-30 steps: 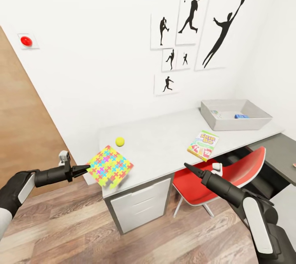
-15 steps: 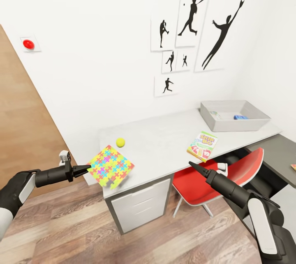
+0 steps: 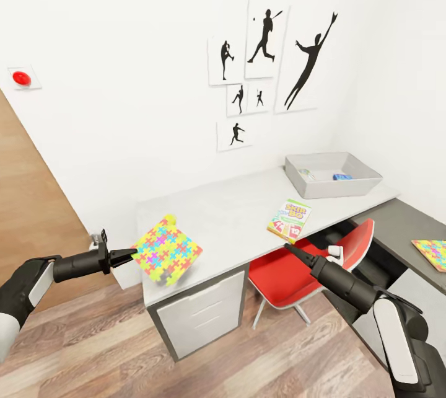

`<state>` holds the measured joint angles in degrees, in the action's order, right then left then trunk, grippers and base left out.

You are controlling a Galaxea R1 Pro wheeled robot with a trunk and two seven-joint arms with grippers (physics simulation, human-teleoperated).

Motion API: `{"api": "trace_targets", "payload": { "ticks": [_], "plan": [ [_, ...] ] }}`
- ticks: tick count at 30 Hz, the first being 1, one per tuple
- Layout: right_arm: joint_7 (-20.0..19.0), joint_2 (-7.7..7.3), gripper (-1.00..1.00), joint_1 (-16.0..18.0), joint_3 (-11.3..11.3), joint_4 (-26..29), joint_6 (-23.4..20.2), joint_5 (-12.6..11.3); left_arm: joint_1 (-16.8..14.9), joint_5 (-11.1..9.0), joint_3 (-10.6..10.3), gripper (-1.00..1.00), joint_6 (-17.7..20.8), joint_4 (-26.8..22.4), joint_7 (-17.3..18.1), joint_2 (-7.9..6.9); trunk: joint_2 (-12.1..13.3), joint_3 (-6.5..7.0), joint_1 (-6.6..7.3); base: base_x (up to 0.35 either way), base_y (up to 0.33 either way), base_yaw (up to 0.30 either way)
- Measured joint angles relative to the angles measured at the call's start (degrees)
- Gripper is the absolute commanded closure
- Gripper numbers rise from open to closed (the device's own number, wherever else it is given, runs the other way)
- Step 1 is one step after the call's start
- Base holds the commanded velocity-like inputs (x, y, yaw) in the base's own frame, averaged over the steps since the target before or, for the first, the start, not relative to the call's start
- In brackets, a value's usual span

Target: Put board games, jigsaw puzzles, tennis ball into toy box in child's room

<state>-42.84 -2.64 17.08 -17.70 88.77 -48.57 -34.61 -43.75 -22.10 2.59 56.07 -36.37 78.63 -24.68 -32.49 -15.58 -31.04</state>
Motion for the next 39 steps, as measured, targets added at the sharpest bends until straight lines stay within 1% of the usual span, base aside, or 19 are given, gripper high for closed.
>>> {"api": "trace_targets", "payload": {
  "ticks": [6, 18, 24, 29, 39],
  "plan": [
    [-0.1, 0.00, -1.00, 0.0, 0.0, 0.0, -0.1, 0.0, 0.0, 0.0, 0.1, 1.00, 0.0, 0.0, -0.1, 0.00, 2.4, 1.54, 1.32, 0.000, 0.000, -0.170],
    [-0.1, 0.00, -1.00, 0.0, 0.0, 0.1, -0.1, 0.0, 0.0, 0.0, 0.0, 1.00, -0.1, 0.0, -0.1, -0.01, 7.2, 3.82, 3.96, 0.000, 0.000, -0.020],
    [-0.5, 0.00, -1.00, 0.0, 0.0, 0.1, -0.2, 0.0, 0.0, 0.0, -0.1, 1.00, -0.1, 0.0, 0.1, 0.00, 9.7, 4.91, 5.28, 0.000, 0.000, -0.220],
    [-2.9, 0.00, -1.00, 0.0, -0.3, 0.0, -0.2, 0.1, 0.0, 0.0, -0.1, 1.00, -0.1, 0.0, 0.1, 0.01, 9.7, 5.01, 5.29, 0.000, 0.000, -0.274],
    [-3.4, 0.00, -1.00, 0.0, -1.7, -0.4, -0.3, 0.2, 0.0, 0.1, -0.1, 1.00, -0.1, 0.0, 0.1, 0.01, 9.7, 5.29, 5.29, 0.000, 0.000, -0.278]
  ]
}}
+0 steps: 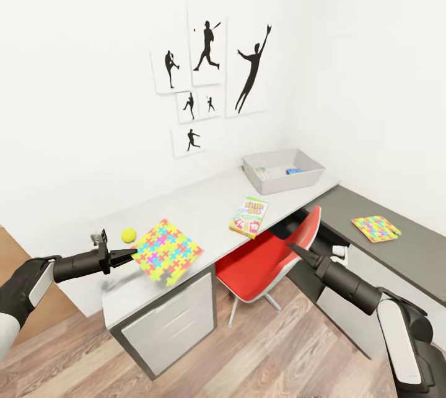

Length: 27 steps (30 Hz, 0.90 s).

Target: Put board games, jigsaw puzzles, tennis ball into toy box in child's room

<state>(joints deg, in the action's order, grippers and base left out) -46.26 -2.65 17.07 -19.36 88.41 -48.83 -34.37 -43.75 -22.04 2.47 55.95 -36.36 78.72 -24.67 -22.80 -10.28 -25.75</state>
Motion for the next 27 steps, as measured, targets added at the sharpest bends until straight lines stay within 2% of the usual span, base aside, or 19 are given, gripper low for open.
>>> {"api": "trace_targets", "payload": {
  "ticks": [22, 27],
  "plan": [
    [0.0, -0.08, -1.00, 0.0, -0.2, -0.2, 0.1, 0.3, 0.0, 0.0, 0.0, 1.00, -0.1, 0.0, 0.1, -0.42, 0.0, 0.65, 0.00, 0.000, 0.000, -0.278],
    [0.0, -0.07, -1.00, 0.0, -1.5, -0.2, 0.0, 0.3, 0.0, 0.0, 0.1, 1.00, -0.3, 0.0, 0.2, -0.54, 0.0, 0.80, 0.00, 0.000, 0.000, -0.278]
  ]
}}
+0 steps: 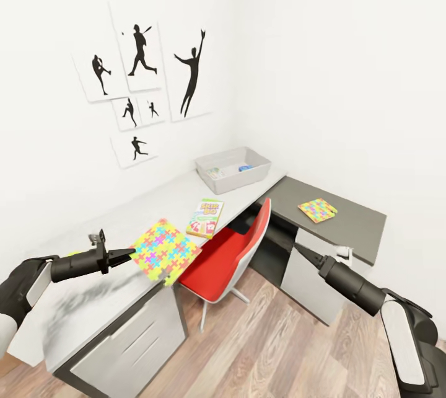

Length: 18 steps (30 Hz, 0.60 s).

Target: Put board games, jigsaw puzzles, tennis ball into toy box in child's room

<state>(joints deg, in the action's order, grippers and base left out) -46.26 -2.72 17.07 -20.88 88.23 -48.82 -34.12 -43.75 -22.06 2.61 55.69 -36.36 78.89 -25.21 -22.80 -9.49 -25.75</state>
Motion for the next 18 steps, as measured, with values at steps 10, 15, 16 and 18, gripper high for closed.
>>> {"api": "trace_targets", "payload": {
  "ticks": [10, 15, 16, 18],
  "plan": [
    [0.0, 0.00, -1.00, 0.0, -0.3, -0.1, 0.0, 0.0, 0.1, 0.1, 0.3, 1.00, 0.0, 0.0, 0.3, -0.24, 0.0, 0.30, 0.00, 0.000, 0.000, -0.278],
    [0.0, 0.06, -1.00, 0.0, -0.3, -0.1, 0.0, 0.1, 0.3, 0.1, 0.4, 1.00, -0.1, 0.1, 0.2, -0.25, 0.0, 0.46, 0.00, 0.003, 0.000, -0.278],
    [0.0, 0.06, -1.00, 0.0, -0.3, -0.1, 0.0, 0.1, 0.3, 0.1, 0.5, 1.00, -0.1, 0.2, 0.2, -0.25, 0.0, 0.49, 0.00, 0.066, -0.006, -0.276],
    [0.0, 0.07, -1.00, 0.0, -0.3, -0.1, 0.0, 0.1, 0.4, -0.1, 0.6, 1.00, -0.1, 0.3, 0.2, -0.26, 0.0, 0.56, 0.02, 0.190, -0.061, -0.194]
  ]
}}
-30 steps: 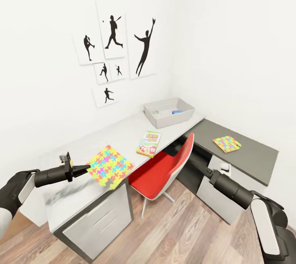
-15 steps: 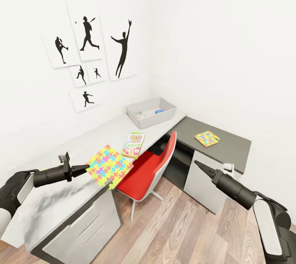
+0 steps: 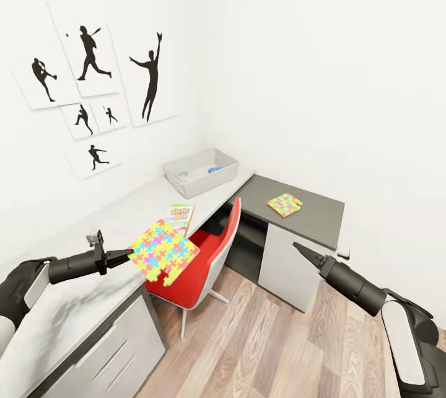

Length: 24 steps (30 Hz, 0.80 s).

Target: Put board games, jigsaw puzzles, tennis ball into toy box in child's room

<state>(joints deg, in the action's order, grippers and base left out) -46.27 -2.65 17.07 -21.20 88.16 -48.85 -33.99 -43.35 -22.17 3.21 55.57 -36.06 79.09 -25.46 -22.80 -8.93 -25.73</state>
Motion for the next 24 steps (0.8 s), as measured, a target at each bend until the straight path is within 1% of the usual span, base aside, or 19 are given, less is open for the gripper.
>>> {"api": "trace_targets", "payload": {
  "ticks": [3, 8, 11, 17, 20, 24],
  "plan": [
    [0.0, 0.01, -1.00, 0.0, 0.0, 0.0, 0.2, 0.1, 0.1, -0.1, 0.1, 1.00, -0.5, 0.0, 0.0, -0.01, 0.0, 0.03, 0.00, 0.164, -0.076, -0.053],
    [-0.1, 0.01, -1.00, 0.0, -0.7, 0.0, 0.2, 0.0, 0.1, -0.2, 0.1, 1.00, -0.8, 0.0, 0.1, -0.01, 0.0, 0.03, -0.01, 0.075, -0.042, -0.005],
    [-0.1, 0.01, -1.00, 0.0, -0.7, 0.0, 0.2, 0.1, 0.2, -0.2, 0.1, 1.00, -0.9, 0.0, 0.1, -0.01, 0.0, 0.04, 0.00, 0.207, -0.139, 0.000],
    [-0.1, 0.01, -1.00, 0.0, -0.7, 0.0, 0.1, 0.1, 0.2, -0.2, 0.1, 1.00, -1.5, 0.0, 0.1, -0.01, 0.0, 0.04, 0.00, 0.204, -0.017, 0.000],
    [-0.1, 0.01, -1.00, 0.0, -0.7, 0.1, 0.1, 0.0, 0.2, -0.3, 0.1, 1.00, -1.7, 0.0, 0.1, -0.01, 0.0, 0.04, 0.00, 0.227, -0.103, 0.004],
    [-0.1, 0.04, -1.00, 0.0, -0.7, 0.1, 0.3, 0.1, 0.2, -0.3, 0.1, 1.00, -1.8, 0.0, 0.1, -0.02, 0.0, 0.16, 0.01, 0.242, -0.165, 0.125]
  ]
}}
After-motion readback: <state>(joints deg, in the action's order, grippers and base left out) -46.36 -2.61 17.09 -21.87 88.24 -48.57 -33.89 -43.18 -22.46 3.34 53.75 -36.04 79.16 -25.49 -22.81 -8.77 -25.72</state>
